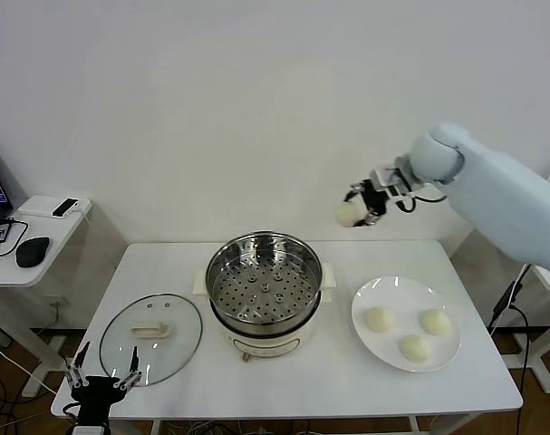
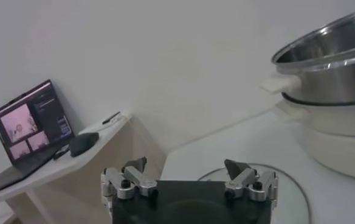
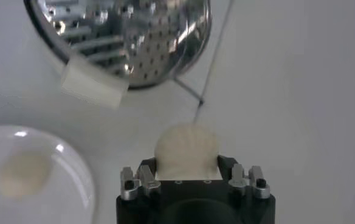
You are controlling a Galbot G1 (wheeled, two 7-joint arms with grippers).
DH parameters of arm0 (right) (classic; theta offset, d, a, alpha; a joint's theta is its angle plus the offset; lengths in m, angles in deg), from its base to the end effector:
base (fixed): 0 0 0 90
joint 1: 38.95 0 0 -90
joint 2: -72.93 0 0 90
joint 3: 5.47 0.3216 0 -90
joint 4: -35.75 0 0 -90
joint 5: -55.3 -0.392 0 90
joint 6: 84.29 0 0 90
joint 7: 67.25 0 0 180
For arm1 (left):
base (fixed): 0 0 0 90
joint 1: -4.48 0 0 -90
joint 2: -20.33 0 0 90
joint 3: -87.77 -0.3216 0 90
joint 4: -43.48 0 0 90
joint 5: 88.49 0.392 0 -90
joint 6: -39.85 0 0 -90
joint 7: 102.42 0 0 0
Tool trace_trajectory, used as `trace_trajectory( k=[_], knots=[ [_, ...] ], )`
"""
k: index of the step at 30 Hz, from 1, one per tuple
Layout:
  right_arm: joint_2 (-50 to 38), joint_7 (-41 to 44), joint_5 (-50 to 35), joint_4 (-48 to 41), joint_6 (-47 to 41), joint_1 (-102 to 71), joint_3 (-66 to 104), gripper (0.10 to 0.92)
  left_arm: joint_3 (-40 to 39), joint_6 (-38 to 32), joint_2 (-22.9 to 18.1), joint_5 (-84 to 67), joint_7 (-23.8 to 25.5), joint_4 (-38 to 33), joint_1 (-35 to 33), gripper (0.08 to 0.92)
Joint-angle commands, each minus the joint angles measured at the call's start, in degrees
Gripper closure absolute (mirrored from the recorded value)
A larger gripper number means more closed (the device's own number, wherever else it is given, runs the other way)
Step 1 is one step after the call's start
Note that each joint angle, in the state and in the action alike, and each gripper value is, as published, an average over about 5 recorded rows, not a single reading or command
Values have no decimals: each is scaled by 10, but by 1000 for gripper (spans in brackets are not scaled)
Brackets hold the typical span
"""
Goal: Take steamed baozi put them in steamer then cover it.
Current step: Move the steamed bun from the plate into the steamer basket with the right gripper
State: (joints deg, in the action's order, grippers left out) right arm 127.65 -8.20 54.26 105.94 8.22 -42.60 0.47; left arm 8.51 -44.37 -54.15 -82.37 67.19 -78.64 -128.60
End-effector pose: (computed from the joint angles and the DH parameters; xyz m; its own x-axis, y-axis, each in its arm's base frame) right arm 0.5841 0.0370 0.0010 -0.3973 -0.3955 0.8281 -0.6898 -0.4664 -0.5537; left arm 0.1751 0.0899 -0.2903 -0.9612 -0.2149 0.1732 -0.1152 0.8826 0.4557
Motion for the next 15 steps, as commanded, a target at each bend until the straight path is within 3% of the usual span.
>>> trace_trajectory(
  k=[1,15],
  knots=[
    [115,-55,-12,8,75,54,-121,397,8,-5,2,-1,0,5,-1,177],
    [217,-74,136,-116,238,-20,-138,397,24,-15,-5,0,-6,3,-11,177]
  ],
)
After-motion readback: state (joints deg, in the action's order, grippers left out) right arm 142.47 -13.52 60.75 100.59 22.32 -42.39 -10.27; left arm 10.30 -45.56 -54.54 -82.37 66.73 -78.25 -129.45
